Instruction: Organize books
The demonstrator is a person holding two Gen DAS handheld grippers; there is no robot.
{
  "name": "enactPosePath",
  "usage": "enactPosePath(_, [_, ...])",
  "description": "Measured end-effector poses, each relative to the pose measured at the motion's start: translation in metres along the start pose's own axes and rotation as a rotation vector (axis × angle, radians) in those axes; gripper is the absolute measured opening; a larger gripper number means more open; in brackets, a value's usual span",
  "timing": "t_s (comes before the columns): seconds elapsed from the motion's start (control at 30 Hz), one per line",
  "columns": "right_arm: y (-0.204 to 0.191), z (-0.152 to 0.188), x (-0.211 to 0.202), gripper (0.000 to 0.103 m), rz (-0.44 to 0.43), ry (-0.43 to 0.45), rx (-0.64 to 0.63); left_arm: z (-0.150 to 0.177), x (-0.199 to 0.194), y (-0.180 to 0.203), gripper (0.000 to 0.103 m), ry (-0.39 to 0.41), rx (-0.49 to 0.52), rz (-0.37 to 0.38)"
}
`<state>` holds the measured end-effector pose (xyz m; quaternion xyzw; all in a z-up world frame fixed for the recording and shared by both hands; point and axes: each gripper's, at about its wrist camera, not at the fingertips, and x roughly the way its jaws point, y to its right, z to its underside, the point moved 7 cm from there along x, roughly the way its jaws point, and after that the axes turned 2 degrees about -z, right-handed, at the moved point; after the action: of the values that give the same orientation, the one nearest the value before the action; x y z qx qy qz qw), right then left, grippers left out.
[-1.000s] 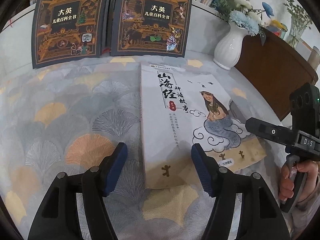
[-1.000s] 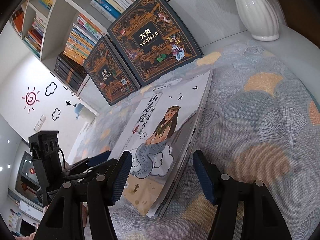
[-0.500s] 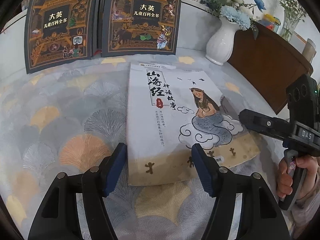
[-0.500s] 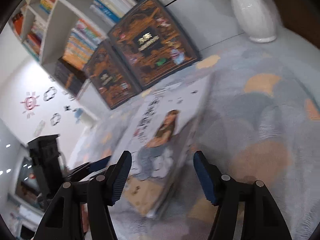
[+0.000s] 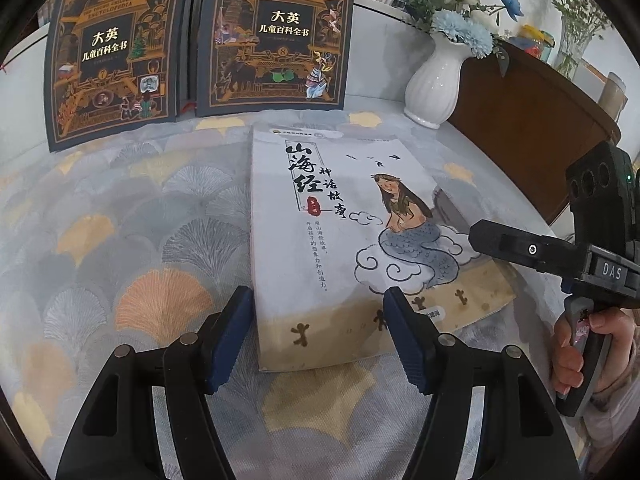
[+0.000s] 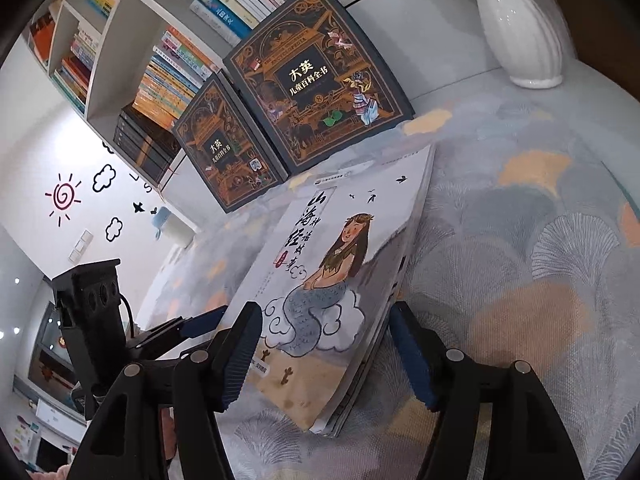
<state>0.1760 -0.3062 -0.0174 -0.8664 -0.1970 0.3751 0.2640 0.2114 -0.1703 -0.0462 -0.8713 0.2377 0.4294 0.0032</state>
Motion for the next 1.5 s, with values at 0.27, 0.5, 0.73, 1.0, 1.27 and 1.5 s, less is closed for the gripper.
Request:
enactPosePath(0.27, [0.013, -0.003, -0.006, 0.064, 0.031, 0.033, 0.058, -0.001, 0.0, 0.0, 0.065, 0.0, -0.003, 0.006])
enactPosePath(0.5, [-0.015, 0.005, 0.005, 0.074, 0.088, -0.038, -0.106, -0.001, -0.005, 0.004, 0.065, 0.005, 0.012, 0.018])
enactPosePath(0.73, [-0.037, 0.022, 0.003, 0.074, 0.064, -0.082, -0.115, 0.003, -0.039, -0.007, 0.065, 0.049, -0.072, 0.049])
enactPosePath(1.0, [-0.089, 0.081, 0.001, 0.074, -0.007, -0.175, -0.165, 0.059, -0.103, -0.024, 0.065, -0.001, -0.076, 0.043])
enactPosePath(1.27, [-0.142, 0.162, -0.006, 0.075, -0.153, -0.387, -0.153, 0.157, -0.173, -0.026, 0.065, -0.104, -0.079, 0.028])
enactPosePath(1.5, [-0.131, 0.173, -0.003, 0.064, -0.303, -0.478, -0.023, 0.172, -0.165, -0.053, 0.053, -0.195, -0.142, 0.044])
